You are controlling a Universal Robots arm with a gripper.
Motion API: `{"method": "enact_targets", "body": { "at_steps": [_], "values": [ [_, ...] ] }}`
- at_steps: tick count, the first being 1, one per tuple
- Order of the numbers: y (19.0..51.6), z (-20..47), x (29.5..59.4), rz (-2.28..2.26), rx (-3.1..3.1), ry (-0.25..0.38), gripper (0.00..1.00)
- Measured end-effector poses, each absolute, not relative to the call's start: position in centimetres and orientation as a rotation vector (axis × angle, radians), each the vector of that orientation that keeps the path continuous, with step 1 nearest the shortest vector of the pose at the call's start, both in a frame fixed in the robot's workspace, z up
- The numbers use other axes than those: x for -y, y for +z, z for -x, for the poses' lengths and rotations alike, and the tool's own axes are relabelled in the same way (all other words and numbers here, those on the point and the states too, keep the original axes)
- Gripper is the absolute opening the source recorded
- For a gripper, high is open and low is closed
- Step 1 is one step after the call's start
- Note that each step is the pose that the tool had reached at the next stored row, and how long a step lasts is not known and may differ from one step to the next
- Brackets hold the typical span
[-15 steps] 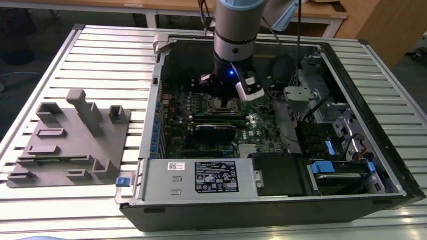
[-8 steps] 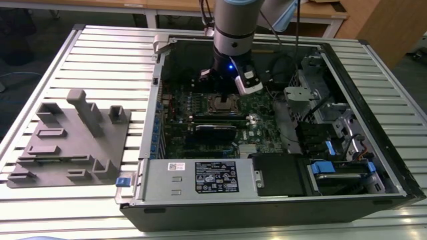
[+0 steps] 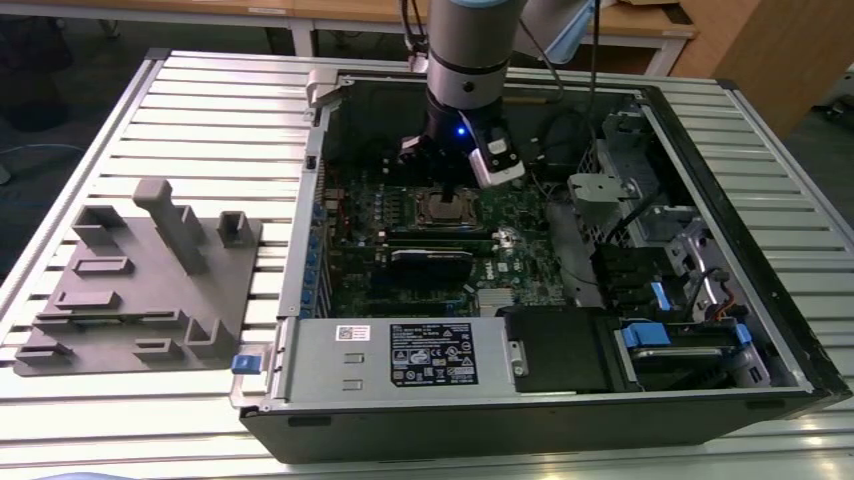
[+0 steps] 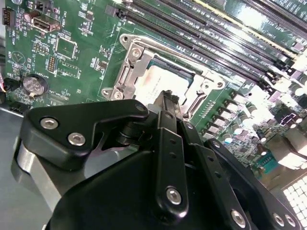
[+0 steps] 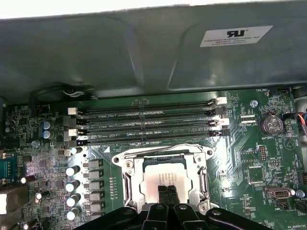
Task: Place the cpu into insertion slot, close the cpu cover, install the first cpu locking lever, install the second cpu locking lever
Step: 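Install the second cpu locking lever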
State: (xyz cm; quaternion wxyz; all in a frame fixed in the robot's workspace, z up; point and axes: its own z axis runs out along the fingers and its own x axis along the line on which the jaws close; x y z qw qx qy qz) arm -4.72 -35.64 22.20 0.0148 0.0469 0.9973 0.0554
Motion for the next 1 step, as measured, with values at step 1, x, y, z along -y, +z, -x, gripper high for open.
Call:
{"method": "enact_targets", "body": {
  "at_steps": [1],
  "values": [
    [22.20, 4.72, 35.64, -0.146, -3.104, 0.172, 0.11]
  ]
}}
